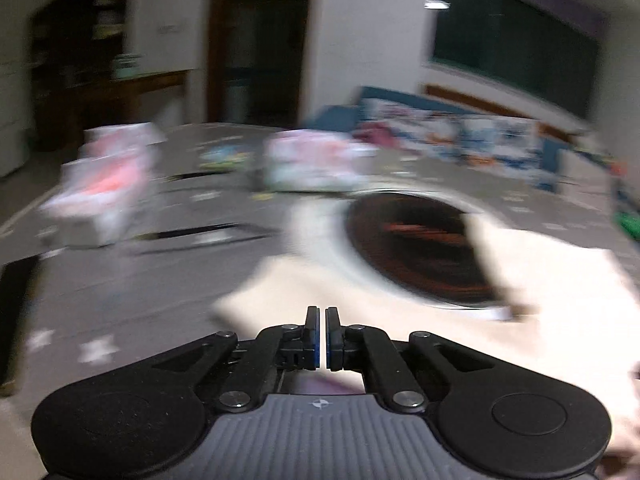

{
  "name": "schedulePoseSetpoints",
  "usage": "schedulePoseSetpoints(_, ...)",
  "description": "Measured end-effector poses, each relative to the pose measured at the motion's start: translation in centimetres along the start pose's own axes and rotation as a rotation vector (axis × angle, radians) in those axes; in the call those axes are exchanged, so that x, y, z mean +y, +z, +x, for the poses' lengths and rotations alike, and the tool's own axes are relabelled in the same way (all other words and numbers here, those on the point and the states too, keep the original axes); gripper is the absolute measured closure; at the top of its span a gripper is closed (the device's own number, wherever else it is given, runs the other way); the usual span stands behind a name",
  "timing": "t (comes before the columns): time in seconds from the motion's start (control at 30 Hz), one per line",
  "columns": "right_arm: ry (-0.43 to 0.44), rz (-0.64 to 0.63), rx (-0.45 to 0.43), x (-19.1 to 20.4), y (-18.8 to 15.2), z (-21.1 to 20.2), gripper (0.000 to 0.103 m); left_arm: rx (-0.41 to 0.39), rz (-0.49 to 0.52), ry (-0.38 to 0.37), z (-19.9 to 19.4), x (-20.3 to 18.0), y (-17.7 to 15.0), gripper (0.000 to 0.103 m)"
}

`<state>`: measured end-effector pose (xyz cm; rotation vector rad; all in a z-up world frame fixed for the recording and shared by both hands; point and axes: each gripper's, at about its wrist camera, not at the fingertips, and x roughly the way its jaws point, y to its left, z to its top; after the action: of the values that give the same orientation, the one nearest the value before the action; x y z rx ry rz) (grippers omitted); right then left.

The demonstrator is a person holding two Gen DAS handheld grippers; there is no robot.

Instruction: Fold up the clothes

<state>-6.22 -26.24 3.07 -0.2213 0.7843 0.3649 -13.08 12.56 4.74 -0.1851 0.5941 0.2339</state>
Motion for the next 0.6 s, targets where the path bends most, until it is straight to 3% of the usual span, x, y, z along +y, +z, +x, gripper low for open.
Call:
schedulePoseSetpoints(0.17,0.006,-0.003,0.002,0.2,-0.1,0.1,0.045,0.027,0.077,-0.256,0.9,-6.4,0.7,0.099)
schedulePoseSetpoints(0.27,0.01,-0.005,0.0,0.3,-0.2,0.0,0.045,0.048,0.111,-0.341,2.2,-9.7,0.9,0.099)
schedulePoseSetpoints(0.43,0.016,0.005,-0.002,0.1,-0.3,0.0,0.045,0.099,0.117,-0.353,5.2,-12.4,0.8,0.099)
schedulePoseSetpoints(0.6,0.022,0.016,-0.002,0.0,-0.5,0.0,0.043,0.137,0.07,-0.321,6.5,-11.1,0.0,0.099)
